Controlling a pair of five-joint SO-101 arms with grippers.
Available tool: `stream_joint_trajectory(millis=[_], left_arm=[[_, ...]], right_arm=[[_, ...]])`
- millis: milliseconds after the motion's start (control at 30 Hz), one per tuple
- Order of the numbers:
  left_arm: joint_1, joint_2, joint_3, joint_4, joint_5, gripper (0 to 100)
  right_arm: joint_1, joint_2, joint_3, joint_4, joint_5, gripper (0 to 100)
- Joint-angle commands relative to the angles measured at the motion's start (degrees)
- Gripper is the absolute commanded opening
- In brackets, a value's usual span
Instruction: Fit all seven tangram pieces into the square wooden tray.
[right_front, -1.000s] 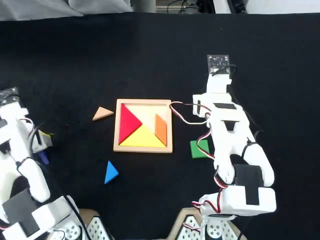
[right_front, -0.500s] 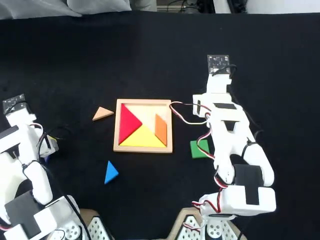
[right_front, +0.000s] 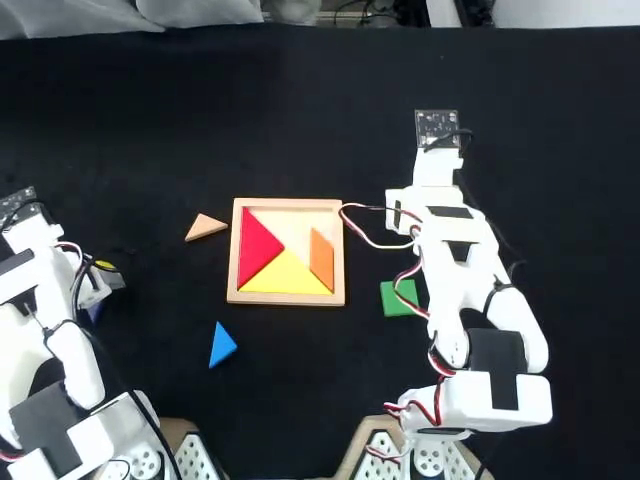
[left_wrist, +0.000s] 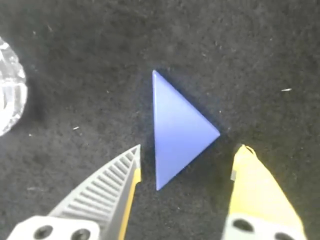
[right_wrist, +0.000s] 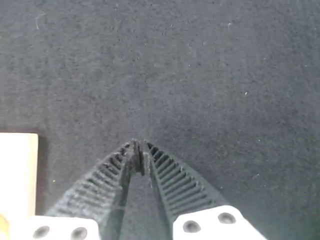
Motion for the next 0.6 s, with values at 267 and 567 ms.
stream_joint_trajectory(millis=[267, 567], left_arm=[[-0.22, 0.70, -4.79, -0.62, 5.54, 30], [-0.40, 12.48, -10.86, -0.35, 5.54, 30]], right_arm=[[-0.88, -0.13, -2.68, -0.97, 0.62, 1.1], [-0.88, -0.13, -2.68, -1.14, 0.62, 1.1]])
